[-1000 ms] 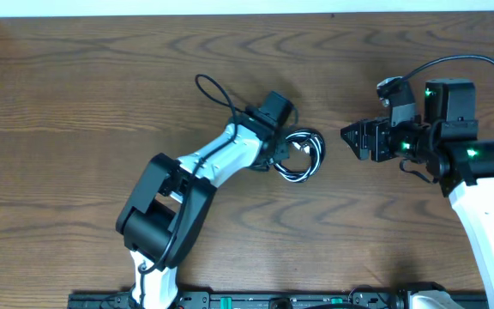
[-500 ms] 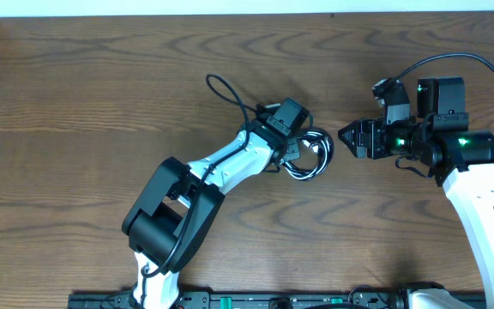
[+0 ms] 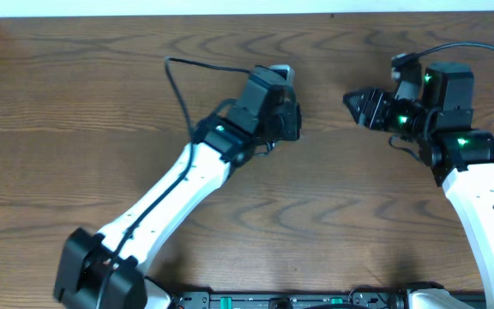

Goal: Untangle cables
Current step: 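Lift the coil with the left gripper toward the right gripper, then grasp the coil loops with the right gripper beside the left gripper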

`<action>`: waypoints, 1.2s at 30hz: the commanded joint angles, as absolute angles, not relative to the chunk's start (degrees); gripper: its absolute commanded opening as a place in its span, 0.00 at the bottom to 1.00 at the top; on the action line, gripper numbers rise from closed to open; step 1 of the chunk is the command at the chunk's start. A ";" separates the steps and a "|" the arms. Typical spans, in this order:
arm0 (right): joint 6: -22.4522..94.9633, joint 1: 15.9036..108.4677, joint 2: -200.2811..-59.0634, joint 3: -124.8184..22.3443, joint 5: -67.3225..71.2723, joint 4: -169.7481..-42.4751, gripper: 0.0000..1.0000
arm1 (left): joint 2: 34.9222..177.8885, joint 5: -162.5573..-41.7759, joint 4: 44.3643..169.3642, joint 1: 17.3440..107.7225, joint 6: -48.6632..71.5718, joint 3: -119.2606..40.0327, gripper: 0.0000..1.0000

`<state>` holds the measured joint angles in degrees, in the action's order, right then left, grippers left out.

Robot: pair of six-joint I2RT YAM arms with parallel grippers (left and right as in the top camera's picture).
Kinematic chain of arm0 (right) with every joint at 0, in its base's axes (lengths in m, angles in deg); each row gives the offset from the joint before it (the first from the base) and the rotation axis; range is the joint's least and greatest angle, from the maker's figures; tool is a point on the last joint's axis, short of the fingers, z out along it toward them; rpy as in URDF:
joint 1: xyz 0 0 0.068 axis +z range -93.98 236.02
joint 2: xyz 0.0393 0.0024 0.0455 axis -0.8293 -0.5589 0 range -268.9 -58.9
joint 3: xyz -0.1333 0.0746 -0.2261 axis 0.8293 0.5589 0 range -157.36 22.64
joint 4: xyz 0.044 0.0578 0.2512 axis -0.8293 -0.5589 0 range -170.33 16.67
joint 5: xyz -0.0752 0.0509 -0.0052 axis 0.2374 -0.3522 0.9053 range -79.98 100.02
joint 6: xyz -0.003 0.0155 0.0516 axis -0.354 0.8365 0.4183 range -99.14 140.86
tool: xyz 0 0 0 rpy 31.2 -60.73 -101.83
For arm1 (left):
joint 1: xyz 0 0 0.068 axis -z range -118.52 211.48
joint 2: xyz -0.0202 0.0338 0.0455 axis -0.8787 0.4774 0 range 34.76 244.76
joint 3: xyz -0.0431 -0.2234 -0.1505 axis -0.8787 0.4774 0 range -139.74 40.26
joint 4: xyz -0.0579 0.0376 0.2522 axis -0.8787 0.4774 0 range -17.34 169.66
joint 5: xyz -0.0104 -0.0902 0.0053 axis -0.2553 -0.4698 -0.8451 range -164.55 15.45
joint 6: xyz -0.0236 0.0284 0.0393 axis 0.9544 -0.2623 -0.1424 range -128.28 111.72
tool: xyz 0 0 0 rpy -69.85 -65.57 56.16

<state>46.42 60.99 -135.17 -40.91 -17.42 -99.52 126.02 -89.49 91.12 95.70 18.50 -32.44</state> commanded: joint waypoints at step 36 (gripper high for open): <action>63.40 76.53 -159.23 -40.67 -18.36 -87.61 0.50 | 125.30 -129.44 83.73 80.31 22.83 -32.99 0.07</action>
<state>59.29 75.05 -156.52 -40.91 -21.10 -89.51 125.65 -127.19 84.80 80.64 20.91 -32.42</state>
